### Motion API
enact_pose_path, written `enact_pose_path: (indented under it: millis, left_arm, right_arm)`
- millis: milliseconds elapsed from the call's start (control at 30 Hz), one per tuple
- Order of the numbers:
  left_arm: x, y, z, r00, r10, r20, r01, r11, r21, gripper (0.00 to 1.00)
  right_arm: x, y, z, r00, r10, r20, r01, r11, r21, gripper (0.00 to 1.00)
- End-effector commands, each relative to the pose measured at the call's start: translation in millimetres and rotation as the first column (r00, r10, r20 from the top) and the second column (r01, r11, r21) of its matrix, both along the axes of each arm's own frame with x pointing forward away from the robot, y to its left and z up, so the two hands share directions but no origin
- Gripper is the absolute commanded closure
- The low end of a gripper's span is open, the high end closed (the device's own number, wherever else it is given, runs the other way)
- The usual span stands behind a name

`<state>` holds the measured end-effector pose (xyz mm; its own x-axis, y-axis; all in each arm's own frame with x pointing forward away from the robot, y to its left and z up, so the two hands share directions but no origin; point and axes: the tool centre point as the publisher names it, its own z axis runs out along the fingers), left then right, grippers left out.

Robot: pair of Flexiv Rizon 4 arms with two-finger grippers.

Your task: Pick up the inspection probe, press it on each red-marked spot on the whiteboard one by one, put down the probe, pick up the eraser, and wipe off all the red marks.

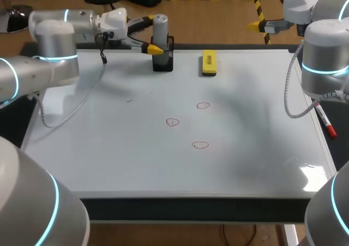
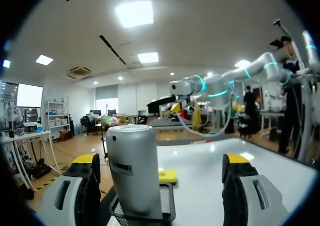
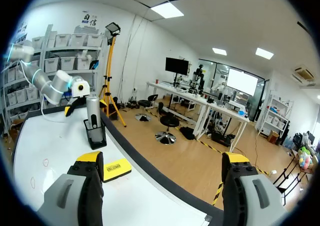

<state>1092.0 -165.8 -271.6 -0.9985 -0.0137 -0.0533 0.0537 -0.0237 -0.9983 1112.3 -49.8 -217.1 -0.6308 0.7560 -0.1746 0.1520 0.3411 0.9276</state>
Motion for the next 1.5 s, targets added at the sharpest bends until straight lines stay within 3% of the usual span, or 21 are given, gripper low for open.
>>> enact_pose_path:
  millis: [33,800,1433,1500]
  left_arm:
    - [10.3,-7,-9.1,1.000,-0.019,-0.001,0.019,1.000,-0.019,0.00]
    - [18.1,-30,-10.7,1.000,-0.020,-0.009,0.020,0.999,-0.039,0.00]
    - [16.8,-32,-14.9,1.000,-0.002,-0.030,0.001,0.999,-0.041,0.00]
    - [16.8,-32,-14.9,1.000,0.000,-0.030,-0.001,0.999,-0.040,0.12]
  right_arm:
    - [0.7,0,0,1.000,0.001,-0.001,-0.001,1.000,-0.001,0.00]
    - [0.7,0,0,1.000,0.001,-0.001,-0.001,1.000,-0.001,0.00]
    - [0.7,0,0,1.000,0.001,-0.001,-0.001,1.000,-0.001,0.00]
    - [0.7,0,0,1.000,0.001,-0.001,-0.001,1.000,-0.001,0.00]
